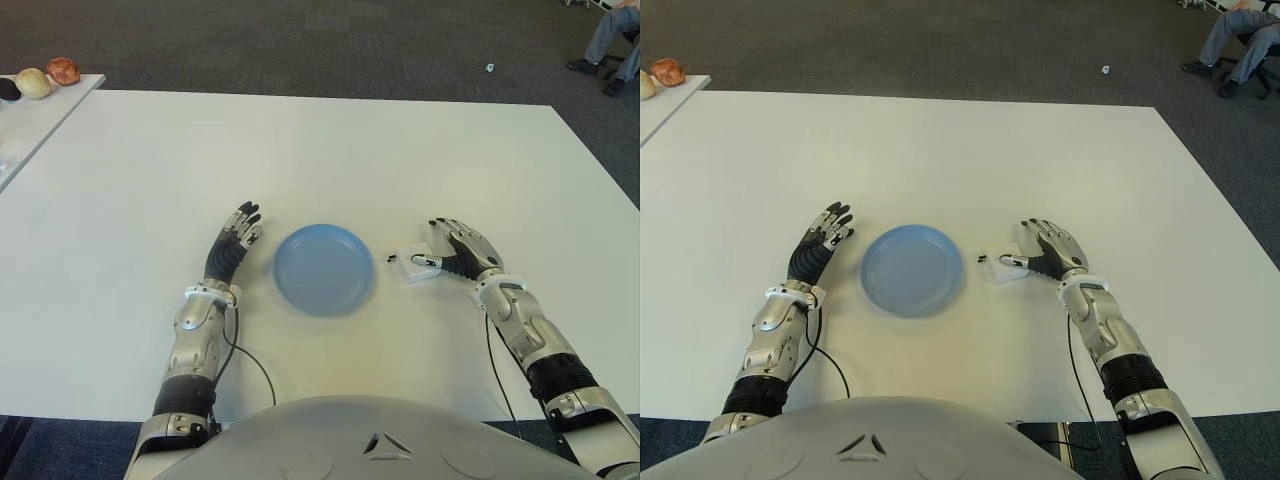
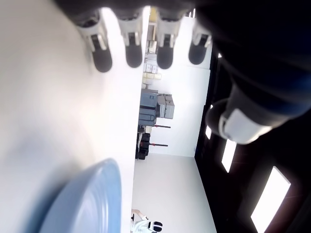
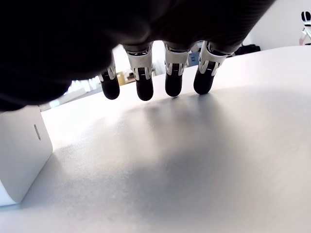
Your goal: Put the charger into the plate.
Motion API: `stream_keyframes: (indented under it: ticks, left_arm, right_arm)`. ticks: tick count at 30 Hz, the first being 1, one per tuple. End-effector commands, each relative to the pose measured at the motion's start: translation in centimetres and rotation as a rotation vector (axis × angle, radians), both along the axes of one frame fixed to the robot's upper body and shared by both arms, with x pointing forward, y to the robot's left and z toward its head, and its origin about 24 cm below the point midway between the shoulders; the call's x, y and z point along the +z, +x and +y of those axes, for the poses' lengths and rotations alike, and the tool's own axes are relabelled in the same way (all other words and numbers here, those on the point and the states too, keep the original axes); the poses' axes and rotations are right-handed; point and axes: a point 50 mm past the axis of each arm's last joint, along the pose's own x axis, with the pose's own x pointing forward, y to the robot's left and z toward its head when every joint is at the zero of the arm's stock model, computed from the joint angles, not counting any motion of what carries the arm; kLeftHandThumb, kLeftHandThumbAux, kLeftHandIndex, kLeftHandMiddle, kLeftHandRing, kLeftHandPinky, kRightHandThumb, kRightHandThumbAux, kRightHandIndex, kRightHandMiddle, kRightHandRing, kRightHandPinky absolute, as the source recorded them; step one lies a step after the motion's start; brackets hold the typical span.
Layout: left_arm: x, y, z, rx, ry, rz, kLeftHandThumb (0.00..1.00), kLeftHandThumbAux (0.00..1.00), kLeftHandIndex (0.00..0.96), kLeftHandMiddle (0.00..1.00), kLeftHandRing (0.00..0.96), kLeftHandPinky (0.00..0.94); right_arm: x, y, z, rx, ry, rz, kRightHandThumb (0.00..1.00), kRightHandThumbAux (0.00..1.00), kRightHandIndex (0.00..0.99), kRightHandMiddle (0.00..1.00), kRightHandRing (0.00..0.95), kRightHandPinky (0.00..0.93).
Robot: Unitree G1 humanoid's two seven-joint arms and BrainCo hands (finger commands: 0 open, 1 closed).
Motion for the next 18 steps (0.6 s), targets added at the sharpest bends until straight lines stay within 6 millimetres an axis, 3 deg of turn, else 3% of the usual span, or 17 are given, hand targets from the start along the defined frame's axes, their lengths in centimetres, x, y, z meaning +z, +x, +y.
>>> stream_keyframes:
  ticks: [1, 18]
  left_arm:
    - [-0.87, -0.56, 0.29, 0.018, -0.008, 0.059, 0.000, 0.564, 0.041, 0.099, 0.091, 0.120]
    - [-0.77, -0.64, 0.43, 0.026, 0.007, 0.071, 0.000, 0.563, 0.046, 0.107, 0.098, 0.120]
  right_arm:
    - [-1.43, -1.17, -1.20, -0.062, -0.013, 0.100, 0.204, 0.222, 0.000, 0.000, 0.000, 0.000]
    - [-0.72, -0.90, -0.60, -0.052, 0.069, 0.032, 0.237, 0.205, 0.000, 0.000, 0.000, 0.000]
